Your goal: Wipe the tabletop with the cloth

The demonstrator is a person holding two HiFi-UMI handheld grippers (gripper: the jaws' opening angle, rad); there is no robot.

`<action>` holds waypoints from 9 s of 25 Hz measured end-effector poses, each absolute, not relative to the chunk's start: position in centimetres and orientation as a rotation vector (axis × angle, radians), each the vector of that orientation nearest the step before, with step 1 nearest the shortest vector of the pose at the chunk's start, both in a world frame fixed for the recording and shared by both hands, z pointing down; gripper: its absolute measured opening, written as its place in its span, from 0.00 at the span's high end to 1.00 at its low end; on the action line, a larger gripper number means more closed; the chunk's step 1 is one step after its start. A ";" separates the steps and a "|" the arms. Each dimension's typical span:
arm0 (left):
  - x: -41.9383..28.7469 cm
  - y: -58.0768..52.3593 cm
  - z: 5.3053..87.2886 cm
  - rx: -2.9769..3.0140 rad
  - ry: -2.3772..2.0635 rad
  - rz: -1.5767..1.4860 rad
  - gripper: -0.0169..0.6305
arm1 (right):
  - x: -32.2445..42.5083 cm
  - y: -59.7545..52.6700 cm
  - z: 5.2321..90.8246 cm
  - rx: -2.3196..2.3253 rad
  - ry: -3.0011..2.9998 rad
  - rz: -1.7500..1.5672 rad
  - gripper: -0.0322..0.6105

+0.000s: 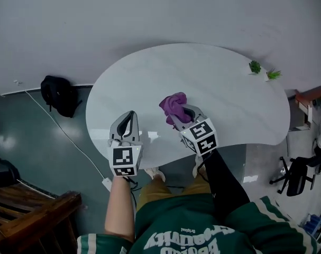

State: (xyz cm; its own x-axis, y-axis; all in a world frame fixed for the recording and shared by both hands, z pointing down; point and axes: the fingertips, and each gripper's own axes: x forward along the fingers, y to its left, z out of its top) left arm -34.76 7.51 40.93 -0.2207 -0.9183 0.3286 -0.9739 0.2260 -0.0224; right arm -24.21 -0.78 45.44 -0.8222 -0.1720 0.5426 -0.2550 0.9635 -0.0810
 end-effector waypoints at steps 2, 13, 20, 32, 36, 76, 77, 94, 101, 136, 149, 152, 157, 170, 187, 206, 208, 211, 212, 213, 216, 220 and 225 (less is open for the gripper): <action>-31.0 4.3 40.7 1.821 -2.233 0.338 0.97 | -20.1 -3.8 45.3 0.344 -2.556 0.204 0.79; -7.1 -15.4 40.9 2.073 -2.040 0.356 0.97 | 6.8 -22.1 46.3 0.664 -2.485 0.247 0.79; 7.9 -24.9 41.9 2.278 -1.830 0.346 0.97 | 23.3 -30.4 47.0 0.911 -2.369 0.221 0.79; 21.4 -30.9 43.3 2.429 -1.610 0.368 0.97 | 44.1 -36.8 47.8 1.150 -2.088 0.110 0.79; 22.3 -31.2 44.4 2.418 -1.597 0.391 0.97 | 46.8 -37.3 50.5 1.154 -1.985 0.110 0.79; 5.2 -21.9 46.5 2.186 -1.797 0.400 0.97 | 26.1 -27.9 55.8 0.897 -2.122 0.281 0.81; 4.4 -21.4 46.5 2.178 -1.803 0.399 0.97 | 25.2 -27.5 55.9 0.890 -2.126 0.280 0.81; -10.2 -11.6 45.9 2.095 -1.905 0.355 0.97 | 8.7 -18.6 55.9 0.740 -2.161 0.223 0.81; -17.3 -6.6 45.8 2.059 -1.948 0.366 0.97 | 1.0 -14.2 56.0 0.697 -2.186 0.208 0.81; -44.3 22.7 44.7 1.452 -2.376 0.378 0.97 | -34.4 13.5 56.5 -0.038 -2.321 0.066 0.80; -48.2 34.3 44.9 1.179 -2.488 0.360 0.97 | -41.9 31.9 56.6 -0.635 -2.293 -0.084 0.80; -48.7 36.6 44.4 1.134 -2.503 0.347 0.97 | -41.7 34.7 55.4 -0.727 -2.311 -0.125 0.80; -48.1 37.3 43.6 1.127 -2.512 0.288 0.97 | -40.6 32.5 52.8 -0.626 -2.417 -0.110 0.80; -35.3 17.8 43.7 1.607 -2.285 0.298 0.97 | -25.2 11.3 48.1 0.026 -2.565 -0.018 0.79; -2.0 -11.1 41.7 2.068 -2.021 0.448 0.97 | 11.7 -16.6 45.3 0.624 -2.544 0.050 0.79; 27.2 -27.3 44.9 2.441 -1.614 0.565 0.97 | 47.4 -31.1 49.2 1.186 -2.097 0.071 0.79; 27.1 -27.5 45.2 2.430 -1.616 0.574 0.97 | 49.0 -31.5 49.6 1.212 -2.032 0.047 0.79; 26.8 -27.2 45.6 2.424 -1.610 0.583 0.97 | 50.1 -31.5 51.1 1.212 -1.971 0.067 0.79; 26.7 -27.0 45.8 2.420 -1.608 0.588 0.97 | 49.9 -31.3 52.0 1.178 -1.962 0.078 0.79; 26.5 -26.9 46.0 2.413 -1.606 0.590 0.97 | 49.3 -31.0 53.0 1.129 -1.961 0.089 0.79; 26.3 -26.5 46.5 2.394 -1.601 0.587 0.97 | 47.2 -29.9 55.1 0.994 -2.004 0.130 0.80; 25.6 -25.7 46.9 2.377 -1.608 0.576 0.97 | 45.5 -29.2 55.3 0.967 -2.110 0.232 0.81; 23.8 -24.4 47.5 2.323 -1.642 0.550 0.97 | 42.5 -27.5 55.4 0.910 -2.157 0.224 0.81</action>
State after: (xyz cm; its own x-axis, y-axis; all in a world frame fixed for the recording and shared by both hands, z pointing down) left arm 23.84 -24.39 47.55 0.2961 -0.8496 0.4365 -0.9411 -0.3375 -0.0185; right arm 42.55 -27.54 55.40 -0.4485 -0.5373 0.7142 -0.6726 0.7292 0.1262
